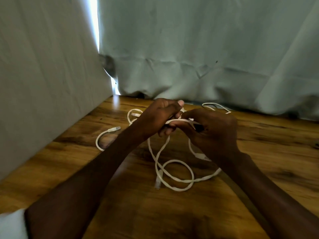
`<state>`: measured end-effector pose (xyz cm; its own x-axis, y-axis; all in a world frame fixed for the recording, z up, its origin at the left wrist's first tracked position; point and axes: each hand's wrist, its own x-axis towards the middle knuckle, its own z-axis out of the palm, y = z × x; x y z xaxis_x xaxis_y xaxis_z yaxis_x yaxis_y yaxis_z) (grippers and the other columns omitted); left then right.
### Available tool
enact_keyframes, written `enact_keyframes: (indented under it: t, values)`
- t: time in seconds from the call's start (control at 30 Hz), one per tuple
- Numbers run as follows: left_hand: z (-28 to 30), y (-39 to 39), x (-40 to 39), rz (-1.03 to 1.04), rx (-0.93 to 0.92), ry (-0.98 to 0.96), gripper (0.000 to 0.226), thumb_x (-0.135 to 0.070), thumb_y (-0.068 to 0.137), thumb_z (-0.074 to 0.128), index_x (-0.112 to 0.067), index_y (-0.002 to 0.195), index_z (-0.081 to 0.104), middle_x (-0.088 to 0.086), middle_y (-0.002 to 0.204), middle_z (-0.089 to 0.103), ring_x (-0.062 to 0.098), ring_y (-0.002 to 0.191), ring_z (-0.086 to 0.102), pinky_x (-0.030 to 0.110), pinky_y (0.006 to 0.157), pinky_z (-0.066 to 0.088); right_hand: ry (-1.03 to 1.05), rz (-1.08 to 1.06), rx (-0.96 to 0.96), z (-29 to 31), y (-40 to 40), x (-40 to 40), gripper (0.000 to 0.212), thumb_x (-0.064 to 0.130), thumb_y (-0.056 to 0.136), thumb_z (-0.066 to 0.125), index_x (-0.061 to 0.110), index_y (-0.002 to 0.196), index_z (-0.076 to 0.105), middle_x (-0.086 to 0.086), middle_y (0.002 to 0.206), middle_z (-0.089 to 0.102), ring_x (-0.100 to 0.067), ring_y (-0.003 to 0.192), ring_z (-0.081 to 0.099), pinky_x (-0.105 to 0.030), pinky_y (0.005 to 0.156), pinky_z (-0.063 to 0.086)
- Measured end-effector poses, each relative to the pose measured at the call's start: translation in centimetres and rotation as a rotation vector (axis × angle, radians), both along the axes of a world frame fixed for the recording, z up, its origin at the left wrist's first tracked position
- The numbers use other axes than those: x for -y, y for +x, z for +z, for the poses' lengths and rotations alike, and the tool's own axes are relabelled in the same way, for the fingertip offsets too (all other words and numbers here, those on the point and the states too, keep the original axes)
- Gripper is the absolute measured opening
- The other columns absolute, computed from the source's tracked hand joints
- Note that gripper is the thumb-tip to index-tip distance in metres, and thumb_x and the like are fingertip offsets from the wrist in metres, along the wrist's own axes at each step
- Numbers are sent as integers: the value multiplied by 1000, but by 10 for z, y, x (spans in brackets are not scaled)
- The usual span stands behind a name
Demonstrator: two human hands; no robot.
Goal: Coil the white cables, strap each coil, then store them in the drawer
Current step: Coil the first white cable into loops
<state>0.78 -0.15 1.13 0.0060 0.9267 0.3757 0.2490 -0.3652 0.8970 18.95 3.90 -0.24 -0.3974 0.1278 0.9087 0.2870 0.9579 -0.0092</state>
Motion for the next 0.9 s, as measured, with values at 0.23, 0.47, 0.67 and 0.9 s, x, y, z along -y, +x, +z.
enact_keyframes:
  t: [0.23,0.47,0.67,0.9]
  values:
    - [9,4,6,-369,211,-320,65,-50,108,21,-1,80,54,6,41,37,12,29,24,27,35,9,-447,76,-271,-4,-2,-19,14,29,91,78,16,97,79,7,87,76,-12,76,72,-45,68,56]
    - [8,2,1,-442,640,-277,39,-37,109,31,-14,84,50,-4,45,38,8,34,32,20,38,23,-693,173,-204,-15,-3,-28,25,20,106,57,18,125,73,6,112,77,-14,103,73,-49,90,58]
    - [8,-9,-6,-253,943,-180,35,-36,107,34,-18,82,50,-5,50,46,7,40,43,16,46,36,-555,39,153,-23,-15,-16,78,20,92,72,31,158,33,7,137,54,-7,109,61,-38,88,59]
    - [4,-5,-9,-338,1194,-146,41,-26,106,32,-15,74,54,-7,53,46,5,41,44,16,42,38,-1078,372,-47,-14,-19,-5,74,2,90,75,25,150,39,0,115,74,-11,102,72,-29,76,59]
